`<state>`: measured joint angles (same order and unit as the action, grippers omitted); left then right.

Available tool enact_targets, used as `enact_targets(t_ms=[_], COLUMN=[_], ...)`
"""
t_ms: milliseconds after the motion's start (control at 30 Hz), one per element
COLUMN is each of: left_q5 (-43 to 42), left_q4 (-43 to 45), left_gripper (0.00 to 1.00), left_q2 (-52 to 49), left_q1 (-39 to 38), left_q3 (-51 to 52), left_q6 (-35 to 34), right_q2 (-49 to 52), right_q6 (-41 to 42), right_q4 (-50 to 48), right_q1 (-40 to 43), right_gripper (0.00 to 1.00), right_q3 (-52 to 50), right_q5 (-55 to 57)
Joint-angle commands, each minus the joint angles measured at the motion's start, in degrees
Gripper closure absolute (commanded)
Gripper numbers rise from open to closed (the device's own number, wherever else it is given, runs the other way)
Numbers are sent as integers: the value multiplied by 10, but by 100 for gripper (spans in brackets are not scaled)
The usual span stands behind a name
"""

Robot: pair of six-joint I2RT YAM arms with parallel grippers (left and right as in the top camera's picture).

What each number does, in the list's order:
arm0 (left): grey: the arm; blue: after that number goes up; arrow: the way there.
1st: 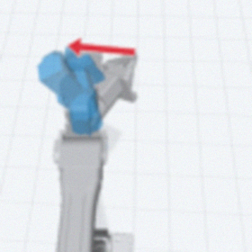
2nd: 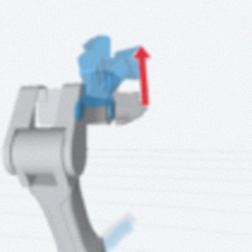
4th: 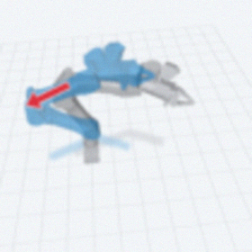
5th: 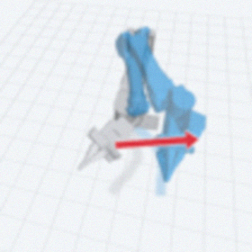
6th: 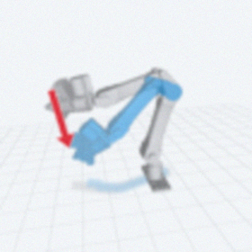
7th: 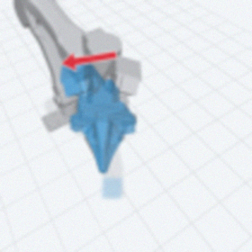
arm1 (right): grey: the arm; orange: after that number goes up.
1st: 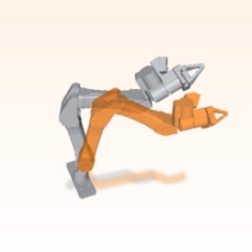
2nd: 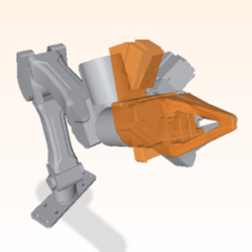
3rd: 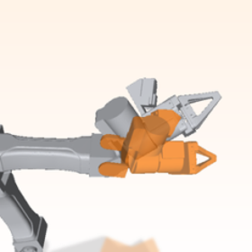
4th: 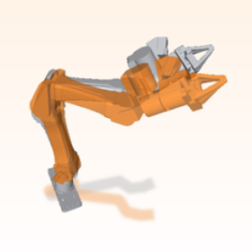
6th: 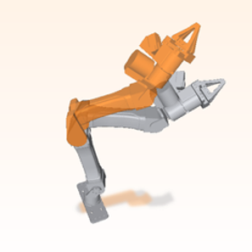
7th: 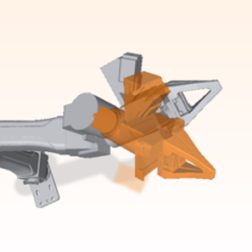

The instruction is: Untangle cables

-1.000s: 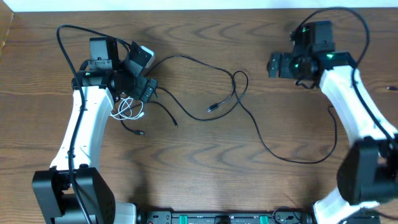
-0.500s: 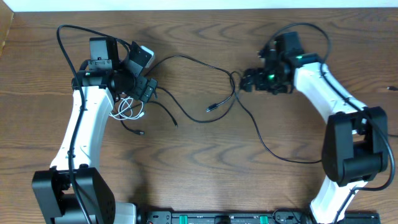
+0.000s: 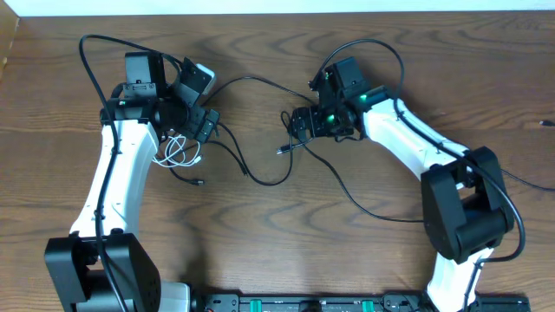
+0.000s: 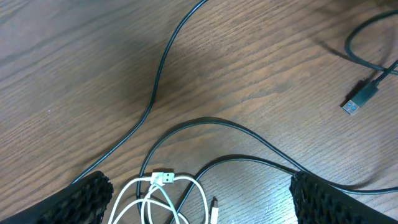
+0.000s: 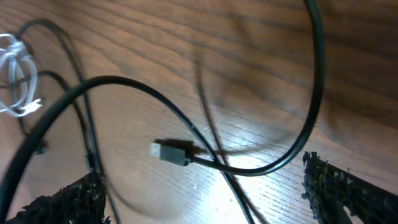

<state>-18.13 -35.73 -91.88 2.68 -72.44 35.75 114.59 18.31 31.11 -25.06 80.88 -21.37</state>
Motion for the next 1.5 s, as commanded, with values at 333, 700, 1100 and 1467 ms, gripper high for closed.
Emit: enact_targets(t_ms=[333, 700, 1100, 1467], left_q5=[-7, -7, -7, -7], left_q4=[0, 0, 0, 0], left_gripper=[7, 7, 7, 8], left_q2=[-6, -6, -6, -6], left_q1=[1, 1, 1, 1], left_q3=[2, 2, 2, 2], left_q6=[-9, -9, -9, -9], right_q2=[55, 112, 76, -77], right_q6=[73, 110, 110, 91], right_q4=[-22, -58, 61, 46], right_q1=[-24, -26, 19, 106], right_gripper=[2, 99, 99, 99], right_q3=[3, 3, 3, 3], right_q5=[111, 116, 233, 318])
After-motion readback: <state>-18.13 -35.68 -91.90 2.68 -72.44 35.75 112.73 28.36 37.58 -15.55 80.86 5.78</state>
